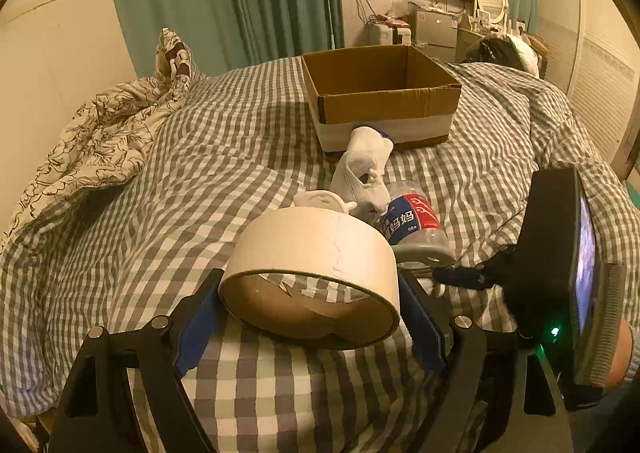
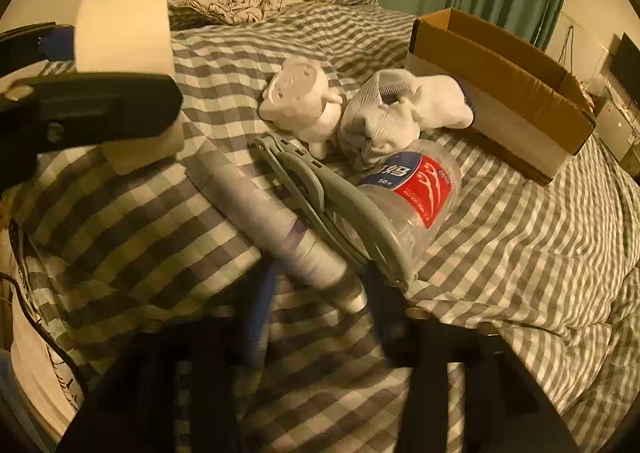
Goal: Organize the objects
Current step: 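Grasp the white toothpaste tube with the right tool while the left tool holds the tape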
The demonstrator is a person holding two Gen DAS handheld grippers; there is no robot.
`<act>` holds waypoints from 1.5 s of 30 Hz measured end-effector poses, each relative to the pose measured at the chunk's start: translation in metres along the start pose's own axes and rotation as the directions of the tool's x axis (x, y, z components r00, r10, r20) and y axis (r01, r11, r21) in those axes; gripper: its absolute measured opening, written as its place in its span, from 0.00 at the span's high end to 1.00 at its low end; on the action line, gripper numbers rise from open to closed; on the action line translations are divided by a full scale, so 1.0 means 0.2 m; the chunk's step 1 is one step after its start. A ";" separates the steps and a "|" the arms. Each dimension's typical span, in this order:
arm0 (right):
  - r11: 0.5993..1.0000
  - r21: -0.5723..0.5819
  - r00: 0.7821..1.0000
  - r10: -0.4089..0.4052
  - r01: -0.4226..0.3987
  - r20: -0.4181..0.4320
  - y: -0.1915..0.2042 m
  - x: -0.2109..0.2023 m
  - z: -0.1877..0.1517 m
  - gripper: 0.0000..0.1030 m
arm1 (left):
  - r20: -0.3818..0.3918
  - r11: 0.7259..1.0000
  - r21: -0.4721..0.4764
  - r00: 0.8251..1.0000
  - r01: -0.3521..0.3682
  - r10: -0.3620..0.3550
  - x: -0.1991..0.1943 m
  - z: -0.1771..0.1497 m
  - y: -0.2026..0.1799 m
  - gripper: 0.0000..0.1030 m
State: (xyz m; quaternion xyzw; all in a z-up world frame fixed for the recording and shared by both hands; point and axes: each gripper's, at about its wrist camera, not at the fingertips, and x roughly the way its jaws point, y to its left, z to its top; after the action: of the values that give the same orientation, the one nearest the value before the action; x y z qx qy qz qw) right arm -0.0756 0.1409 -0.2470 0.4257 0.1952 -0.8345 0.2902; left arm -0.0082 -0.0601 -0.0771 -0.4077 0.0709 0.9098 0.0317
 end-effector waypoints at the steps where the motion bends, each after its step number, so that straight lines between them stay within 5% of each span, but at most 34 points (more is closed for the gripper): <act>1: 1.000 -0.006 1.000 -0.001 0.001 -0.002 0.00 0.01 0.00 0.70 | 0.000 1.000 0.001 1.000 -0.001 0.001 0.00 0.00 0.00 0.17; 3: 1.000 0.003 1.000 0.014 -0.014 0.001 -0.01 0.00 -0.01 0.76 | 0.000 1.000 0.002 1.000 -0.003 0.003 0.00 0.00 0.00 0.17; 6: 1.000 0.022 1.000 0.018 -0.019 0.024 -0.04 -0.04 -0.02 0.98 | 0.000 1.000 0.004 1.000 -0.008 0.008 0.00 0.01 -0.01 0.17; 21: 0.989 0.143 0.983 0.018 -0.045 0.184 -0.29 -0.41 0.02 1.00 | 0.031 1.000 0.016 0.999 -0.009 0.008 -0.07 0.09 -0.09 0.17; 29: 0.983 0.093 0.985 0.147 -0.156 0.095 -0.21 -0.21 -0.01 0.99 | 0.031 0.998 0.004 0.998 -0.059 0.058 -0.09 0.10 -0.01 0.17; 32: 0.984 0.073 0.986 0.161 -0.165 0.046 -0.16 -0.09 0.00 0.92 | 0.026 0.998 -0.010 0.998 -0.062 0.062 -0.08 0.09 0.04 0.17; 34: 0.985 0.068 0.987 0.155 -0.157 0.031 -0.15 -0.04 0.00 0.69 | 0.023 0.998 -0.023 0.998 -0.057 0.057 -0.07 0.08 0.07 0.17; 36: 0.986 0.069 0.988 0.149 -0.151 0.028 -0.14 -0.01 0.01 0.61 | 0.018 0.998 -0.040 0.999 -0.041 0.042 -0.05 0.07 0.10 0.17; 45: 0.994 0.005 0.994 0.113 -0.113 0.001 -0.05 0.11 0.07 0.56 | 0.021 0.998 -0.069 1.000 -0.009 0.010 -0.03 0.05 0.14 0.17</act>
State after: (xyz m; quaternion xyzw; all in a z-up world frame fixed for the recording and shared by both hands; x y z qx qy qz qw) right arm -0.1010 0.1345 -0.2573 0.4365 0.1687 -0.8175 0.3358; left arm -0.0140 -0.0867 -0.0633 -0.3983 0.0413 0.9162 0.0141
